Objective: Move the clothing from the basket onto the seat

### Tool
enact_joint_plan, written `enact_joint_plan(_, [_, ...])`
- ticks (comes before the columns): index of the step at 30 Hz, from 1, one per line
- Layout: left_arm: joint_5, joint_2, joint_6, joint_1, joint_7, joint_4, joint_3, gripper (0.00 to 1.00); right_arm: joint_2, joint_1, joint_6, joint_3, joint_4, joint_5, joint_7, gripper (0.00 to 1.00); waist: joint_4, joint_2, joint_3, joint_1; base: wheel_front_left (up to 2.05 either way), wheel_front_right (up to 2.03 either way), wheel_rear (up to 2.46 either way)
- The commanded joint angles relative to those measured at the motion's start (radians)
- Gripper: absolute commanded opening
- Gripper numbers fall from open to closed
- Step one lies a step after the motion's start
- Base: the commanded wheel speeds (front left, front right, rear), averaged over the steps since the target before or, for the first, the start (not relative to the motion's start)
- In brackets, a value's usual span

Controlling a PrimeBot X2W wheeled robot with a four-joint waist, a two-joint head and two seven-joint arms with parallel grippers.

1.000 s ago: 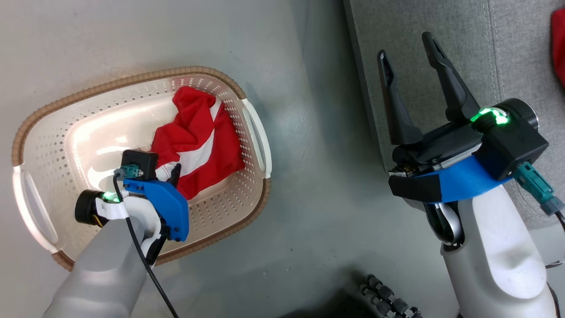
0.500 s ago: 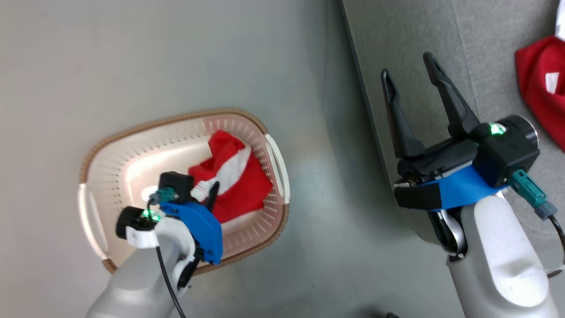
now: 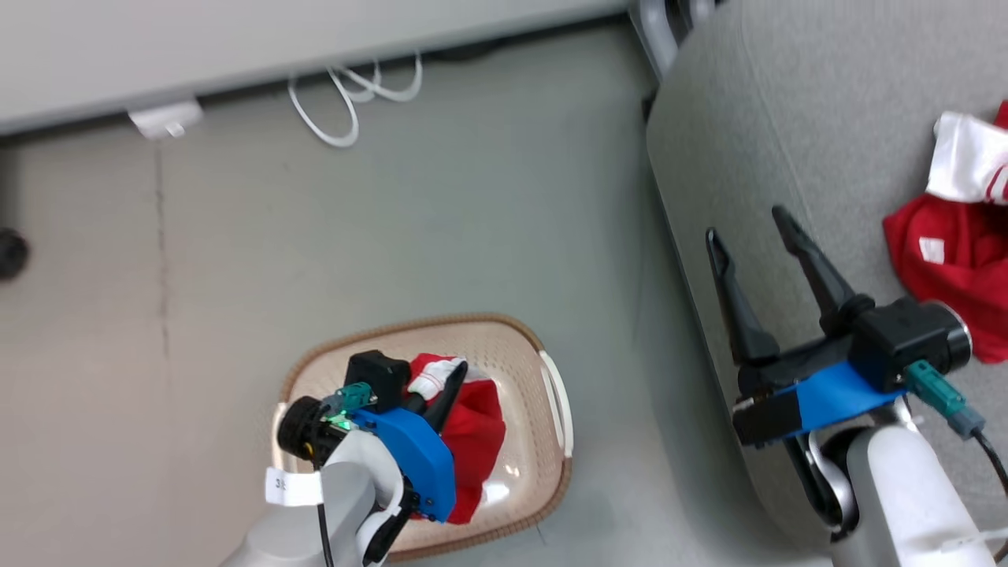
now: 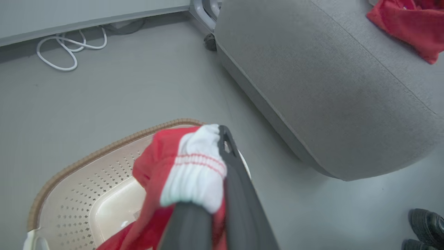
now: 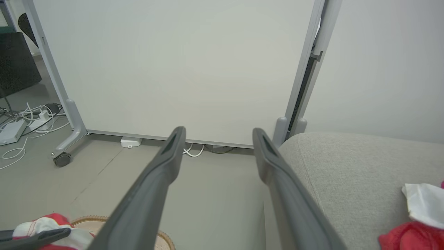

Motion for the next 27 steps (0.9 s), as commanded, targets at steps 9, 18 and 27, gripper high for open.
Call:
enact_joint_plan(9, [-0.023,-0.002,-0.001,-0.036,-0.039,-0.104,-0.081,0.00,-0.014,0.145,0.000,-0.020,-0.039,0.009,0.063,1.00,0.096,-0.0001,-0.263,0.0003,0.00,0.00,0.00])
enact_joint_plan(18, [-0.043,-0.043,-0.001,-0.125,-0.042,-0.158,-0.129,0.00,-0.010,0.203,0.000,0.003,-0.065,0.017,0.101,1.00,0.111,-0.0001,-0.325,0.0003,0.00,0.00,0.00])
enact_joint_plan(27, [-0.070,-0.073,-0.001,-0.211,-0.042,-0.165,-0.148,0.00,-0.009,0.213,0.000,0.020,-0.073,0.022,0.113,1.00,0.116,-0.0001,-0.335,0.0003,0.00,0.00,0.00])
